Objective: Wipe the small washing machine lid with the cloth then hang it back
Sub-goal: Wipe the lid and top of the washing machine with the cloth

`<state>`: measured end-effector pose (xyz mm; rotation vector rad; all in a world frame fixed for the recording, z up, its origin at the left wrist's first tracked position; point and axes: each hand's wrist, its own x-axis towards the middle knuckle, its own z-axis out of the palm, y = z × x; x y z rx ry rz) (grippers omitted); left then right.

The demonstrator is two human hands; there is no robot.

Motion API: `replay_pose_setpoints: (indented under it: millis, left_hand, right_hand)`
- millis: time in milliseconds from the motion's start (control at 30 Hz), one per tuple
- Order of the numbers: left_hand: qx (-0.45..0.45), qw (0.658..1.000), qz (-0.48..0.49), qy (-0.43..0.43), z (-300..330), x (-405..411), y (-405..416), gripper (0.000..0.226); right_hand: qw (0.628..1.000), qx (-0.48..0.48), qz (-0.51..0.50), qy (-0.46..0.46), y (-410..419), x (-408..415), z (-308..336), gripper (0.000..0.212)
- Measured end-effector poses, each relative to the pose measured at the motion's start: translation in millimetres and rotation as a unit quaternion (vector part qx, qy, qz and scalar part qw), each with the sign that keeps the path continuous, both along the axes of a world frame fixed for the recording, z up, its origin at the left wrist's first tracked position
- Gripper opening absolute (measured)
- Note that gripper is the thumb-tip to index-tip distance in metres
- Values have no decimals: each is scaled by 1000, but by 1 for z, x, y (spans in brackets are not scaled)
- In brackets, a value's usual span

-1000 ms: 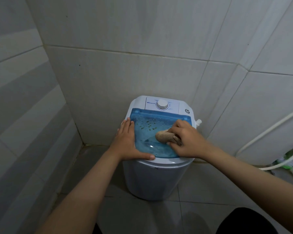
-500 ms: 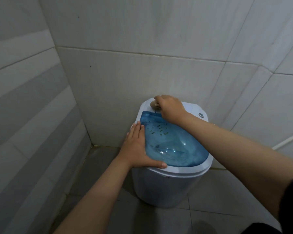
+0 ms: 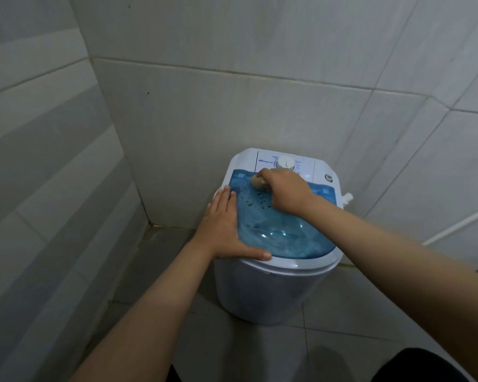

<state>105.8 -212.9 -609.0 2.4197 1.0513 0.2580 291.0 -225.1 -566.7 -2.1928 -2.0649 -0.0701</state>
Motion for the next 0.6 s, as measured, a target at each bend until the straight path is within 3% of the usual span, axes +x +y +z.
replay_pose_setpoints:
  millis: [600]
  left_hand:
    - [-2,1000,-5,8,6,-2,-4,151]
  right_hand:
    - [996,-49,70,-32,-80,-24,2,33]
